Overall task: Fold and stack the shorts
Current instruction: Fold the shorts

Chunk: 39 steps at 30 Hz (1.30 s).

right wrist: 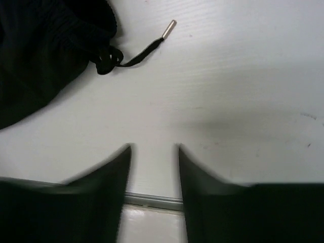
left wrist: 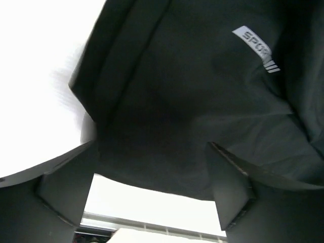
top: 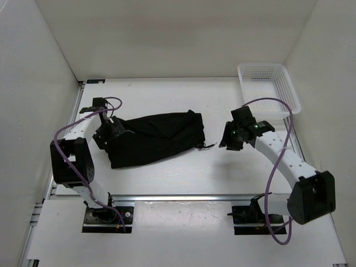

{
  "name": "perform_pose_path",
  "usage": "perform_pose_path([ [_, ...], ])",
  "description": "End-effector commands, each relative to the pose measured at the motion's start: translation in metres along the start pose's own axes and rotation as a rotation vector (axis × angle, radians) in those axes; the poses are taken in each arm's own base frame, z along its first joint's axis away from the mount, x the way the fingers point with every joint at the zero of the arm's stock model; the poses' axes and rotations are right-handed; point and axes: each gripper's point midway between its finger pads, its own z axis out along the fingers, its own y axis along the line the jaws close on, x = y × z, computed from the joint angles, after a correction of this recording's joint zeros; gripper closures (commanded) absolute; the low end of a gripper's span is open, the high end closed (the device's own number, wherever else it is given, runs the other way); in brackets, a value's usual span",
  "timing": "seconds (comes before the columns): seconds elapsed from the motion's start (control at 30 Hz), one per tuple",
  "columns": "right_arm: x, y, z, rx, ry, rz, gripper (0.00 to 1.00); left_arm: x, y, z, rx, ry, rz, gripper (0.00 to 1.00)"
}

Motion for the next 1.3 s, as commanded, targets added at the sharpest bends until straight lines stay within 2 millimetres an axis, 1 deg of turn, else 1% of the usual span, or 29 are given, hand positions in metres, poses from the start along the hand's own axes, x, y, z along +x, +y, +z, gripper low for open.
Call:
perform_pose_path([
  [0.0, -0.027, 0.026, 0.002, -0.044, -0.026, -0.089, 0.73, -0.019, -0.002, -0.029, 0.009, -0.101, 0.018, 0.00],
  [0.03, -0.038, 0.040, 0.004, -0.049, -0.018, -0.143, 0.80, -0.025, -0.006, -0.034, 0.020, -0.121, 0.017, 0.00],
  [0.07, -0.042, 0.042, 0.007, -0.027, -0.012, -0.168, 0.86, -0.038, -0.011, -0.051, 0.031, -0.166, 0.015, 0.00],
  [0.1, -0.043, 0.046, 0.022, -0.008, 0.026, -0.196, 0.90, -0.044, -0.019, -0.057, 0.045, -0.184, 0.040, 0.03],
  [0.13, -0.059, 0.066, 0.019, -0.040, -0.007, -0.258, 0.90, -0.051, -0.026, -0.061, 0.057, -0.201, 0.060, 0.11],
  [0.17, -0.064, 0.066, 0.023, -0.017, 0.008, -0.274, 0.90, -0.060, -0.041, -0.073, 0.080, -0.227, 0.088, 0.20],
  [0.2, -0.064, 0.071, 0.041, -0.004, 0.042, -0.302, 0.87, -0.065, -0.048, -0.065, 0.074, -0.215, 0.115, 0.46],
  [0.23, -0.079, 0.083, 0.037, -0.012, 0.030, -0.341, 0.67, -0.066, -0.055, -0.064, 0.067, -0.207, 0.143, 0.56],
  [0.27, -0.084, 0.089, 0.041, -0.015, 0.051, -0.353, 0.55, -0.079, -0.064, -0.070, 0.078, -0.232, 0.160, 0.62],
  [0.3, -0.083, 0.090, 0.061, 0.003, 0.106, -0.363, 0.39, -0.077, -0.067, -0.058, 0.055, -0.188, 0.185, 0.63],
  [0.33, -0.099, 0.114, 0.055, -0.053, 0.076, -0.398, 0.33, -0.082, -0.070, -0.055, 0.055, -0.189, 0.197, 0.58],
  [0.37, -0.097, 0.112, 0.072, -0.028, 0.124, -0.409, 0.30, -0.087, -0.078, -0.057, 0.061, -0.195, 0.214, 0.46],
  [0.4, -0.100, 0.119, 0.075, -0.034, 0.124, -0.431, 0.29, -0.088, -0.078, -0.044, 0.042, -0.163, 0.228, 0.32],
  [0.43, -0.117, 0.128, 0.072, -0.040, 0.076, -0.460, 0.29, -0.091, -0.080, -0.038, 0.037, -0.156, 0.240, 0.14],
  [0.47, -0.120, 0.125, 0.085, -0.011, 0.088, -0.475, 0.29, -0.095, -0.083, -0.037, 0.036, -0.154, 0.240, 0.07],
  [0.5, -0.125, 0.126, 0.089, -0.005, 0.077, -0.492, 0.29, -0.096, -0.083, -0.032, 0.027, -0.139, 0.253, 0.04],
  [0.53, -0.134, 0.133, 0.089, -0.019, 0.051, -0.510, 0.29, -0.097, -0.079, -0.017, -0.012, -0.114, 0.266, 0.04],
  [0.6, -0.137, 0.130, 0.106, -0.002, 0.063, -0.565, 0.28, -0.103, -0.081, -0.011, -0.025, -0.110, 0.278, 0.03],
  [0.63, -0.139, 0.131, 0.110, -0.004, 0.061, -0.582, 0.28, -0.105, -0.078, 0.000, -0.052, -0.101, 0.288, 0.05],
  [0.77, -0.142, 0.137, 0.130, -0.034, 0.074, -0.658, 0.28, -0.109, -0.080, 0.016, -0.069, -0.070, 0.300, 0.14],
  [0.8, -0.143, 0.146, 0.128, -0.082, 0.068, -0.667, 0.28, -0.110, -0.082, 0.018, -0.069, -0.071, 0.300, 0.15],
  [0.87, -0.134, 0.156, 0.137, -0.156, 0.100, -0.676, 0.31, -0.108, -0.083, 0.029, -0.070, -0.048, 0.302, 0.22],
  [0.93, -0.134, 0.172, 0.135, -0.276, 0.100, -0.665, 0.38, -0.107, -0.085, 0.035, -0.063, -0.034, 0.302, 0.28],
  [0.97, -0.125, 0.177, 0.135, -0.349, 0.136, -0.640, 0.51, -0.105, -0.084, 0.040, -0.072, -0.018, 0.303, 0.38],
  [1.07, -0.127, 0.179, 0.136, -0.381, 0.132, -0.625, 0.84, -0.105, -0.081, 0.043, -0.086, -0.009, 0.304, 0.67],
  [1.1, -0.127, 0.179, 0.136, -0.381, 0.132, -0.625, 1.00, -0.107, -0.077, 0.045, -0.093, 0.000, 0.295, 0.89],
  [1.17, -0.129, 0.181, 0.132, -0.384, 0.124, -0.627, 1.00, -0.110, -0.073, 0.045, -0.096, -0.001, 0.284, 0.90],
  [1.23, -0.134, 0.180, 0.126, -0.385, 0.107, -0.602, 1.00, -0.115, -0.071, 0.036, -0.088, -0.020, 0.274, 0.90],
  [1.27, -0.143, 0.174, 0.126, -0.368, 0.085, -0.582, 1.00, -0.116, -0.066, 0.035, -0.092, -0.019, 0.263, 0.90],
])
